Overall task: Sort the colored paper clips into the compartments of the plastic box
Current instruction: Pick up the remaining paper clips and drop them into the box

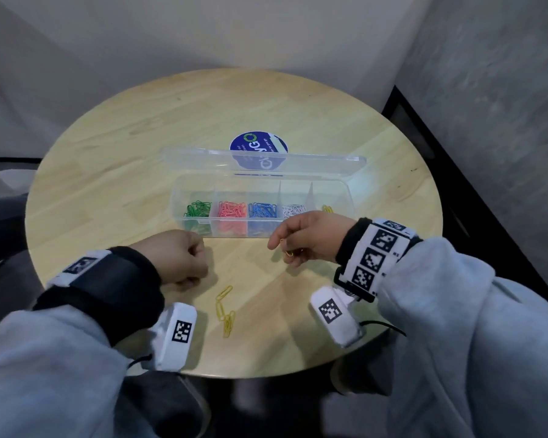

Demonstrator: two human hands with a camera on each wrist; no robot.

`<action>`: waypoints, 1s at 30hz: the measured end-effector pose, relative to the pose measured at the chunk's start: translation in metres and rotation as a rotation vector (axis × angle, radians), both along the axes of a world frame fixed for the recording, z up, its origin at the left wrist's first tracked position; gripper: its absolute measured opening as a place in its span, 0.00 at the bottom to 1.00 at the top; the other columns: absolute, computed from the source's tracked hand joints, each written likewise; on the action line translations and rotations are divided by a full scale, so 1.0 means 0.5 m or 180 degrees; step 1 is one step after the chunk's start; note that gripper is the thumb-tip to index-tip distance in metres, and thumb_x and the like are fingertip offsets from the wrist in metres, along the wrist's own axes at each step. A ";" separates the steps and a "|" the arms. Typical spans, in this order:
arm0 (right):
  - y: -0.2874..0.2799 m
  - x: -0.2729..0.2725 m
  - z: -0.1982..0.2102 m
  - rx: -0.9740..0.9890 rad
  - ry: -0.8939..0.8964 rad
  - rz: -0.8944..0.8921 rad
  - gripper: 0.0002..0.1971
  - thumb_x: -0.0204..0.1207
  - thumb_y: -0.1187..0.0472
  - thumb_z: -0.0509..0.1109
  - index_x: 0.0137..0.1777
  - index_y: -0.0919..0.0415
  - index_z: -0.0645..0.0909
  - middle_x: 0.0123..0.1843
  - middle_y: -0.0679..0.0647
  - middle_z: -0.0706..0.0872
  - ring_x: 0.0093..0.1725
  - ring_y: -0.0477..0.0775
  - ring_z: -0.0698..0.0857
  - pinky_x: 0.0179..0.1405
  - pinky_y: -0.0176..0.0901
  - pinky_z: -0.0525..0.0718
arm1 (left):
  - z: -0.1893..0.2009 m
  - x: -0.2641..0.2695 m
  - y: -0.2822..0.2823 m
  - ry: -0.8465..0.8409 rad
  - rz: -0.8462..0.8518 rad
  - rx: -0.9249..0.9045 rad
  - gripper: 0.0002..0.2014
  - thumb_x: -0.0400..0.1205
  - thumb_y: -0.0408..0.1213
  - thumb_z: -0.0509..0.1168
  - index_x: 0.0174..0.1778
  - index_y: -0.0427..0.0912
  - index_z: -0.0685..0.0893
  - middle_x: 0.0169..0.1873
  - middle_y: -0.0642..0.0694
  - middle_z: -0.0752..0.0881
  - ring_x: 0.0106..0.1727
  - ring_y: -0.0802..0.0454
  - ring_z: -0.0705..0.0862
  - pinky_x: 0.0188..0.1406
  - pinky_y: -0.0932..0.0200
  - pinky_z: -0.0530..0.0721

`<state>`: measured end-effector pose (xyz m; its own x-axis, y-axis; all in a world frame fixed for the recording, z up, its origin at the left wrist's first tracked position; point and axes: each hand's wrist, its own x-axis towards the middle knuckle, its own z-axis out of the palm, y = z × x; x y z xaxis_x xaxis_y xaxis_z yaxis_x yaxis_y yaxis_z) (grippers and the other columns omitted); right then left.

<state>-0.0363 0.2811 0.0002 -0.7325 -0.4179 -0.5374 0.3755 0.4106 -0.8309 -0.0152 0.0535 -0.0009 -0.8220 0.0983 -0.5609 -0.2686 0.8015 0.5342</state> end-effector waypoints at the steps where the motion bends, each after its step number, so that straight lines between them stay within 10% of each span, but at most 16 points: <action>1: 0.001 0.000 0.000 -0.0120 -0.0139 -0.0161 0.15 0.78 0.78 0.55 0.39 0.64 0.80 0.30 0.57 0.76 0.25 0.47 0.81 0.27 0.32 0.84 | 0.008 -0.001 -0.004 -0.0137 0.0233 0.0533 0.13 0.76 0.21 0.65 0.29 0.40 0.72 0.22 0.43 0.83 0.25 0.50 0.83 0.30 0.60 0.83; 10: -0.040 0.016 0.005 0.0005 -0.0161 0.0129 0.14 0.79 0.73 0.57 0.35 0.59 0.77 0.28 0.52 0.75 0.20 0.42 0.73 0.22 0.33 0.70 | 0.054 -0.018 -0.047 -0.0029 0.1688 0.2237 0.15 0.82 0.19 0.51 0.43 0.41 0.80 0.20 0.45 0.84 0.17 0.57 0.83 0.16 0.70 0.81; 18: -0.178 0.074 -0.009 0.1979 0.1842 0.3379 0.18 0.72 0.63 0.72 0.61 0.51 0.80 0.35 0.39 0.67 0.44 0.50 0.76 0.36 0.39 0.74 | 0.042 -0.024 -0.078 0.0222 0.1406 0.0962 0.11 0.81 0.28 0.57 0.39 0.46 0.79 0.28 0.46 0.74 0.24 0.51 0.70 0.20 0.67 0.67; 22: -0.197 0.071 -0.028 0.2135 0.2104 0.3598 0.12 0.73 0.63 0.71 0.56 0.55 0.80 0.39 0.44 0.72 0.42 0.52 0.76 0.25 0.36 0.66 | 0.026 -0.020 -0.079 0.0180 0.1046 0.0542 0.09 0.80 0.30 0.62 0.37 0.48 0.79 0.29 0.46 0.75 0.27 0.51 0.70 0.27 0.62 0.67; 30: -0.146 0.070 -0.032 0.2508 0.1811 0.3314 0.07 0.73 0.59 0.70 0.51 0.57 0.81 0.47 0.48 0.77 0.44 0.51 0.75 0.34 0.40 0.71 | 0.011 -0.012 -0.057 0.0250 0.0555 0.0217 0.07 0.75 0.32 0.68 0.37 0.49 0.80 0.29 0.48 0.77 0.29 0.52 0.73 0.28 0.62 0.69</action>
<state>-0.0012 0.2079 -0.0159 -0.4731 -0.6257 -0.6202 -0.6818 0.7059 -0.1921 -0.0214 0.0252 0.0047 -0.8709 -0.0139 -0.4913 -0.3556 0.7078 0.6104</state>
